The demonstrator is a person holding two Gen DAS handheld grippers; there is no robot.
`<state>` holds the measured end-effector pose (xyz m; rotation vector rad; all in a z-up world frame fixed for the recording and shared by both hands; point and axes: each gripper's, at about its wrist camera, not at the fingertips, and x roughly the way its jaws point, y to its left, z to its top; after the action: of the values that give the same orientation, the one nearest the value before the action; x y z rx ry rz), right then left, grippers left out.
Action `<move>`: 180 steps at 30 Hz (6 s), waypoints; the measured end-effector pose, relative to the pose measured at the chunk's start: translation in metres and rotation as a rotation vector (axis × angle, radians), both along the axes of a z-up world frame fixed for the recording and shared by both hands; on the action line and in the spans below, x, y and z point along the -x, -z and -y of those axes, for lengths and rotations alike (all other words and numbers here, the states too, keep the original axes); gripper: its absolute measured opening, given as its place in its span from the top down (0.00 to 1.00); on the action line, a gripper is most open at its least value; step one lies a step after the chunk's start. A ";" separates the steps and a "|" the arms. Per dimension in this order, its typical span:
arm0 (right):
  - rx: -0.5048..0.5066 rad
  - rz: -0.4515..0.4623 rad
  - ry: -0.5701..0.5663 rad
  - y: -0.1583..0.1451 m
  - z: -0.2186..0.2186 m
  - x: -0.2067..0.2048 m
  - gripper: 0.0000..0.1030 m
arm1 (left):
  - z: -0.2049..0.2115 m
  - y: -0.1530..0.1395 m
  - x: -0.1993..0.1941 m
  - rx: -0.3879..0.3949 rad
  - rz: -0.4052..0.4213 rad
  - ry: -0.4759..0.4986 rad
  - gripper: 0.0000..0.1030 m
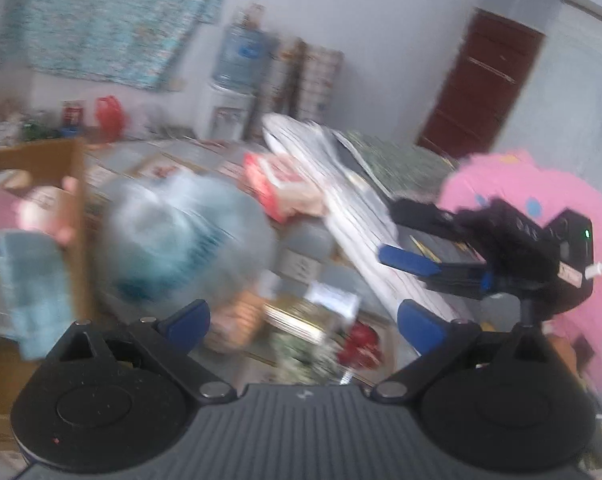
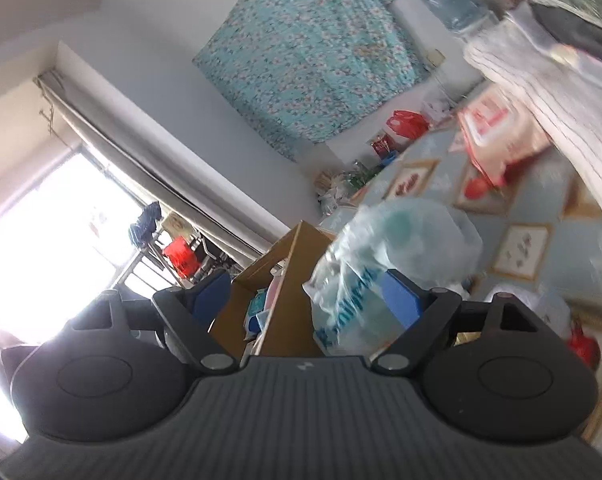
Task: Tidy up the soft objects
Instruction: 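Move the right gripper to the orange-striped white cloth and grasp it, then carry the striped cloth with the right gripper into the box and release, then move the right gripper to the white Mengniu yogurt cup and grasp it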
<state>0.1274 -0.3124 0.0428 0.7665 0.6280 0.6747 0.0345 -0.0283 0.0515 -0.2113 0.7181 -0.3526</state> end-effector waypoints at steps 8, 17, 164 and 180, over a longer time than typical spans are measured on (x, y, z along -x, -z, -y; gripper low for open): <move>0.033 -0.035 0.005 0.046 0.002 0.022 0.49 | 0.046 0.059 -0.007 -0.278 0.053 -0.052 0.27; -0.015 -0.278 -0.158 0.126 -0.039 0.006 0.62 | 0.009 0.110 -0.026 -0.285 -0.113 -0.182 0.51; 0.114 -0.365 -0.797 0.034 -0.397 -0.104 0.34 | -0.208 -0.010 0.038 -0.316 -0.112 -0.517 0.17; 0.035 0.007 -0.050 -0.012 -0.026 -0.066 0.24 | 0.005 0.012 -0.013 -0.206 0.172 -0.017 0.07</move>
<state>0.1935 -0.2859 0.0543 0.7174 0.6530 0.7101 0.0479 -0.0338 0.0394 0.0085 0.5781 -0.2744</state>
